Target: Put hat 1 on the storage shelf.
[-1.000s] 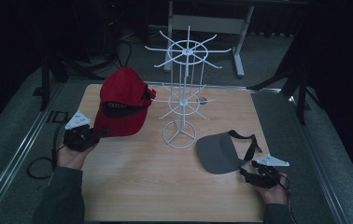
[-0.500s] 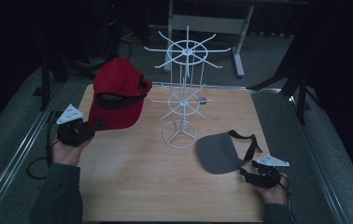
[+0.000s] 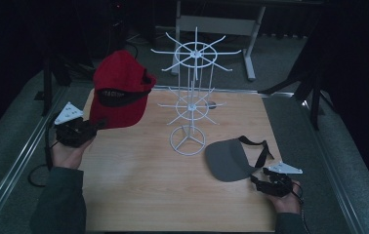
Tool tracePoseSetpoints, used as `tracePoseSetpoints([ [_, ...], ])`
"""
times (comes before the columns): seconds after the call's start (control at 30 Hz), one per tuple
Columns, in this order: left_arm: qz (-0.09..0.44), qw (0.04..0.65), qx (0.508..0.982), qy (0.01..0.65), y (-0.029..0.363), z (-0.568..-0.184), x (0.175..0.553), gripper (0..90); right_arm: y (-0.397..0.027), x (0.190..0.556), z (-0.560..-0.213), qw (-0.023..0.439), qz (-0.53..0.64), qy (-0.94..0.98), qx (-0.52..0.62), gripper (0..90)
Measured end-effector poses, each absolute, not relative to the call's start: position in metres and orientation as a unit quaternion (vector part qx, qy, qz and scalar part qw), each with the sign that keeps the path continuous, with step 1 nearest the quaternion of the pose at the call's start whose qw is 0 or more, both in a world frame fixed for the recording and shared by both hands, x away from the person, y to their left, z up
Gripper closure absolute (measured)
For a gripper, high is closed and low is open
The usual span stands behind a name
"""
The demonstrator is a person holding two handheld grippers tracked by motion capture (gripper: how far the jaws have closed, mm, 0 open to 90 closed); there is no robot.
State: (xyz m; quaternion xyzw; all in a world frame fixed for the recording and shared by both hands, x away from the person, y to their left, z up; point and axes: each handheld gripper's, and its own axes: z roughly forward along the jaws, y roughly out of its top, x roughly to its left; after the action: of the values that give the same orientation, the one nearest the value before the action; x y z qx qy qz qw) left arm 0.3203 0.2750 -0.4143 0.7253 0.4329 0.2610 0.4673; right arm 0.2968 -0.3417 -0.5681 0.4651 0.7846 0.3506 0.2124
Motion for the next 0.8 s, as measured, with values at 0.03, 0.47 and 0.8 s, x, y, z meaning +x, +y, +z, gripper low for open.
tracePoseSetpoints([
  [0.03,0.263,0.469,0.723,0.433,0.275,-0.412,0.321,85.7,-0.342,0.297,-0.568,0.213,0.351,0.785,0.465,33.9],
  [0.47,0.278,0.474,0.715,0.431,0.274,-0.397,0.332,85.7,-0.342,0.297,-0.568,0.212,0.350,0.785,0.465,33.9],
  [0.8,0.292,0.485,0.707,0.424,0.272,-0.380,0.335,85.7,-0.342,0.297,-0.568,0.213,0.351,0.785,0.465,33.9],
])
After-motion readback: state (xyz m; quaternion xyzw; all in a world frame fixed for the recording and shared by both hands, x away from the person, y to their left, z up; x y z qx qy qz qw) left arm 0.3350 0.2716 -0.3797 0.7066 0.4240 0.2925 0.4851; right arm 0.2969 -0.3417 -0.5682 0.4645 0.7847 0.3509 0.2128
